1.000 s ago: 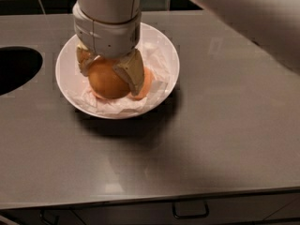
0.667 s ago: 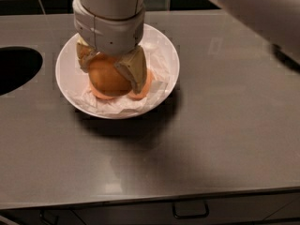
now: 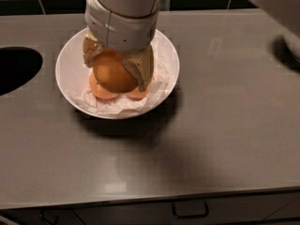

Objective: Pick orange from white bowl

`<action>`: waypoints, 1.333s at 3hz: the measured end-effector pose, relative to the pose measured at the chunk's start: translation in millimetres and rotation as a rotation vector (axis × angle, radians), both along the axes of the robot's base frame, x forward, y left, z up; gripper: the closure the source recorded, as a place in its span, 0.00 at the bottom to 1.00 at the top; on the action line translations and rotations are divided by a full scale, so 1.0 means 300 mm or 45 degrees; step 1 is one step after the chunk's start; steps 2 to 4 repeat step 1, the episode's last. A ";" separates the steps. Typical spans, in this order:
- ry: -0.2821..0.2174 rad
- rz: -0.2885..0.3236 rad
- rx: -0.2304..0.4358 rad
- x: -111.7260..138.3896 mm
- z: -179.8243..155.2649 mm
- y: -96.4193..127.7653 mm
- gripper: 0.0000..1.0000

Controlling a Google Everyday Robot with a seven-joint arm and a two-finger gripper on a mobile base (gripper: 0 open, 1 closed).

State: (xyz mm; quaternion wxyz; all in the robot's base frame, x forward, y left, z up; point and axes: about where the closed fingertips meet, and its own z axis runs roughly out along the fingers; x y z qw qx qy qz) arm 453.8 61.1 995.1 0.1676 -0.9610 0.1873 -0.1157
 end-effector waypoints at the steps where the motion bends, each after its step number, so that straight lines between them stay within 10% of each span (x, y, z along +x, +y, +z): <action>1: 0.000 0.001 0.001 0.000 0.000 0.000 1.00; 4: 0.000 0.001 0.001 0.000 0.000 0.000 1.00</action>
Offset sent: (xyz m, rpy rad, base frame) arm 0.0000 0.0000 0.0000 0.0000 0.0000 0.0000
